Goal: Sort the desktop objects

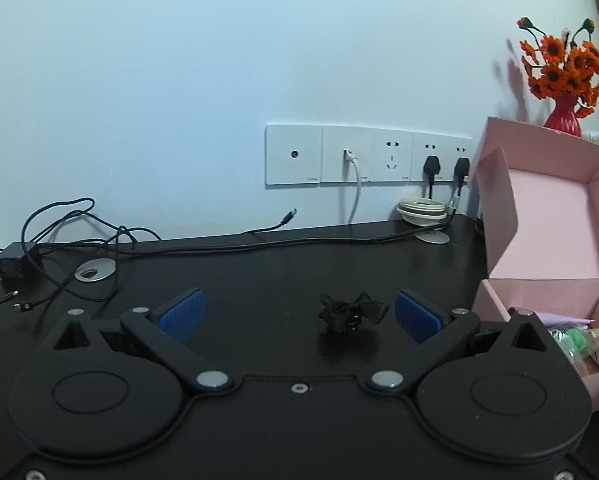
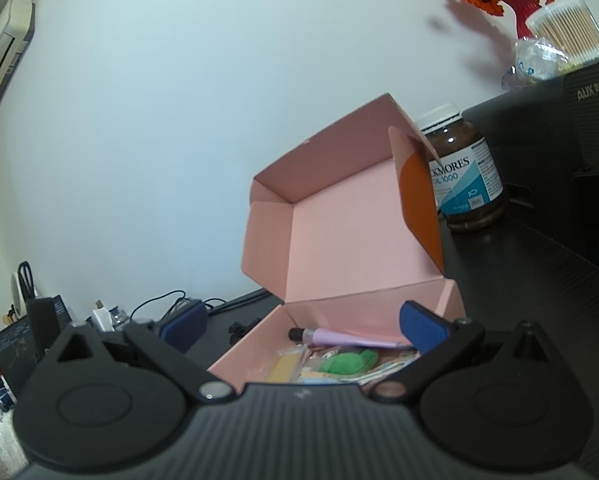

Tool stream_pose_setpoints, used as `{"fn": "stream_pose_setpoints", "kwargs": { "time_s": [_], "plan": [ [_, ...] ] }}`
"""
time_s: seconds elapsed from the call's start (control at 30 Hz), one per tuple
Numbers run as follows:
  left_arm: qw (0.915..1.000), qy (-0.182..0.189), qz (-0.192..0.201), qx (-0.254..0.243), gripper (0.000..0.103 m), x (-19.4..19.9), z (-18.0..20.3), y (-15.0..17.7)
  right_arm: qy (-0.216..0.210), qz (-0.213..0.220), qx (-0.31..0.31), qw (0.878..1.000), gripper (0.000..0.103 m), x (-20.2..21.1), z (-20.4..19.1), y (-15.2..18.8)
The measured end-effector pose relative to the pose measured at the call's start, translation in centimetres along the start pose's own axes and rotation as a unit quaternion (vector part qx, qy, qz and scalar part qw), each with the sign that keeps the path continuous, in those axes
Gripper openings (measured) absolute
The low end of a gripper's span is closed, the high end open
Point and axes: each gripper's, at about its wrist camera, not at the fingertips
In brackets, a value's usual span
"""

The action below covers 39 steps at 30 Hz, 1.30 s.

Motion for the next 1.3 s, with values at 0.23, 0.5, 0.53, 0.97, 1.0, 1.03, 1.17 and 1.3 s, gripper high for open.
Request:
{"fn": "stream_pose_setpoints", "kwargs": {
  "time_s": [0.23,0.5,0.53,0.97,1.0,1.03,1.17,1.3],
  "plan": [
    [1.0000,0.003,0.006,0.000,0.103,0.1,0.0,0.0,-0.002,0.000,0.000,1.000,0.102,0.1,0.1,0.0],
    [1.0000,0.004,-0.002,0.007,0.103,-0.2,-0.7,-0.2,0.001,0.000,0.000,1.000,0.102,0.0,0.0,0.0],
    [0.9999,0.006,-0.007,0.013,0.103,-0.4,-1.0,-0.2,0.001,0.000,0.000,1.000,0.102,0.1,0.0,0.0],
    [0.9977,0.062,-0.023,-0.009,0.103,-3.5,0.1,-1.4,-0.008,0.002,-0.001,1.000,0.102,0.2,0.2,0.0],
    [0.9971,0.067,-0.023,-0.025,0.103,-3.9,0.6,-1.4,-0.008,0.002,-0.002,1.000,0.102,0.2,0.2,0.0],
    [0.9963,0.072,-0.024,-0.041,0.103,-4.3,1.0,-1.4,-0.009,0.002,-0.002,1.000,0.102,0.3,0.2,0.0],
    [0.9924,0.078,-0.044,-0.084,0.102,-5.8,2.7,-1.2,-0.013,0.003,-0.003,1.000,0.102,0.3,0.3,0.0],
    [0.9885,0.087,-0.054,-0.112,0.096,-6.8,3.9,-0.9,-0.020,0.001,-0.004,1.000,0.102,0.3,0.3,-0.1]
  ]
}}
Point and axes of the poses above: each gripper's, at about its wrist camera, not at the fingertips, and x roughly against the way its jaws point, z to its right, y to its underside, and after that the axes turned 7 degrees about -y, right-handed
